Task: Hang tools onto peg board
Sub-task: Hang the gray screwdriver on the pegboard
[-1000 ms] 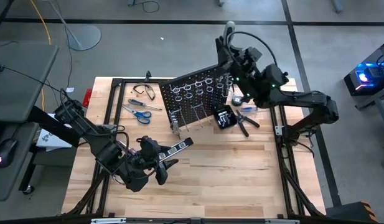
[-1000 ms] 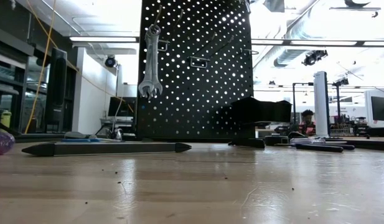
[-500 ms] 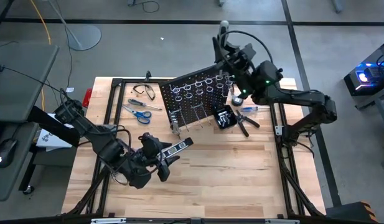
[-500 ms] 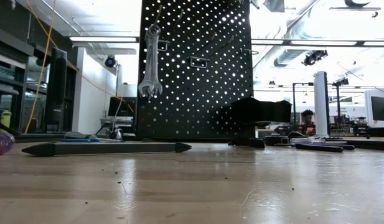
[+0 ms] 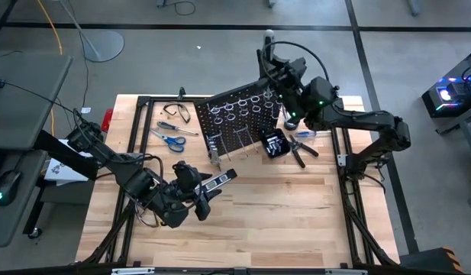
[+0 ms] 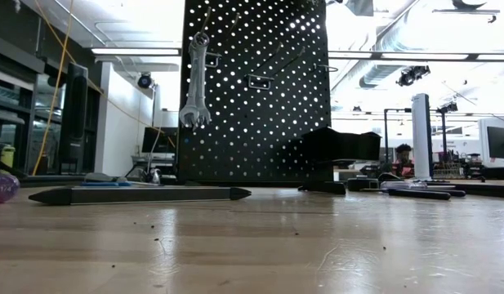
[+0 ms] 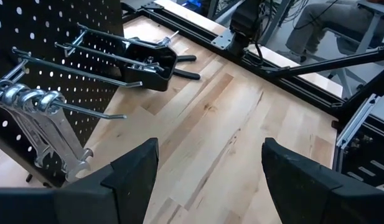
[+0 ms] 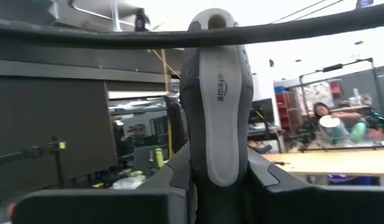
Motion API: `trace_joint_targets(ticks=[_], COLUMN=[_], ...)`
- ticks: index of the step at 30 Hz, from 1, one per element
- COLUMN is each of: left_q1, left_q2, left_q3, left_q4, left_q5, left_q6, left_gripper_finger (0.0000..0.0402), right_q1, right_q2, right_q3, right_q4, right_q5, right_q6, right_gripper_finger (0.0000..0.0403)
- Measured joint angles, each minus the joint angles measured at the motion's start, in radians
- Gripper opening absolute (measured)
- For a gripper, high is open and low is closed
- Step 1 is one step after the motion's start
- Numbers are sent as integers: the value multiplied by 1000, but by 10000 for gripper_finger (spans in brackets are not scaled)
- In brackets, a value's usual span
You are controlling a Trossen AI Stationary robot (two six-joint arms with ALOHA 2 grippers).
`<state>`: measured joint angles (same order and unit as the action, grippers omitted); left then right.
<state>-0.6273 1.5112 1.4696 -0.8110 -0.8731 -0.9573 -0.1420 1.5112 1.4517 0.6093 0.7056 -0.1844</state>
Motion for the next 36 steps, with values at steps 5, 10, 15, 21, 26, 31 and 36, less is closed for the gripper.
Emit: trace_joint_targets(ticks=[5, 10, 15, 21, 26, 31, 36], left_q1=[0, 0, 0, 4, 28, 71, 204], left_q2=[0, 0, 0, -27, -94, -141, -147], left_q3=[0, 0, 0, -1, -1, -1, 0], left_q4=[-1, -1, -1, -9, -9, -80, -423], left_q5=[0, 0, 0, 25, 22, 41, 357], left_q6=[0, 1, 24, 62, 128, 214, 64], left_gripper_finger=[261, 261, 261, 261, 261, 261, 261], right_q1=[33, 66, 96, 128, 157, 191, 252], right_q2=[0, -4, -13, -54, -101, -150, -186], right_q3=[0, 0, 0, 0, 0, 0, 0], right_q4=[-8, -8, -7, -7, -1, 1, -7], right_q5=[20, 76, 123, 125, 129, 127, 118], right_q6=[-35, -48, -88, -108, -185, -202, -270], right_gripper_finger=[161, 222, 229, 231, 231, 232, 232])
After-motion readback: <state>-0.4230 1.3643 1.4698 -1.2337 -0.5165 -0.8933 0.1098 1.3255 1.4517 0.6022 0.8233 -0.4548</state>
